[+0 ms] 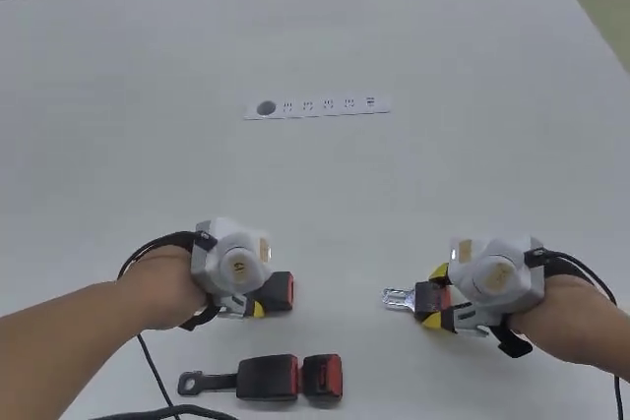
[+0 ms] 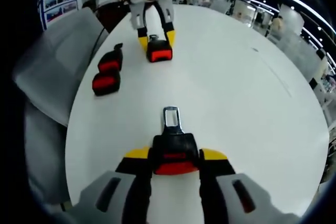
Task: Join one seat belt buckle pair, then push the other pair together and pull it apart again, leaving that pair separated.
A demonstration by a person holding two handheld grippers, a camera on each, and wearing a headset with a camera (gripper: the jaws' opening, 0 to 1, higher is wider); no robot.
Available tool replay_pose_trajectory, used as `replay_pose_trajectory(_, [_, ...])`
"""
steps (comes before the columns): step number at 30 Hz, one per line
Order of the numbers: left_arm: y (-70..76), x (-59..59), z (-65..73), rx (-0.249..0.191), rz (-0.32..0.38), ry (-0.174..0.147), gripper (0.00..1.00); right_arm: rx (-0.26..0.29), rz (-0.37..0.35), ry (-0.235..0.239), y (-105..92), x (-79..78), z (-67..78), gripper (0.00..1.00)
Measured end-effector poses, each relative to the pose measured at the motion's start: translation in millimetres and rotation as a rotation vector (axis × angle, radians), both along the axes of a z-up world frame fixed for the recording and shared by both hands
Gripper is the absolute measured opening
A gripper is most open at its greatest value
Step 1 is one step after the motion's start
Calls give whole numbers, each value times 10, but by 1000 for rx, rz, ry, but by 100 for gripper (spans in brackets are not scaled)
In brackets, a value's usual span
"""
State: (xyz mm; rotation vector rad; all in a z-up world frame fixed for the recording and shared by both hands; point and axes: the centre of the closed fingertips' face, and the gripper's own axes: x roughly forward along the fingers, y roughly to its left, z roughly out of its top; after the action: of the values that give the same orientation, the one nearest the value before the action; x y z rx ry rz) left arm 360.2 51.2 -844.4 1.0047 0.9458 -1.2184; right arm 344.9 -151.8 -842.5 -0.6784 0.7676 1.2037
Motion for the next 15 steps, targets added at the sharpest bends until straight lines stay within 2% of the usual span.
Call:
replay_pose_trajectory(9, [-6, 6, -2, 0, -2, 3, 33, 28, -7, -8, 338, 63, -5, 34])
replay_pose_trajectory(15, [-10, 6, -6, 8, -5, 7, 33, 38, 10, -20, 663, 96, -4, 34])
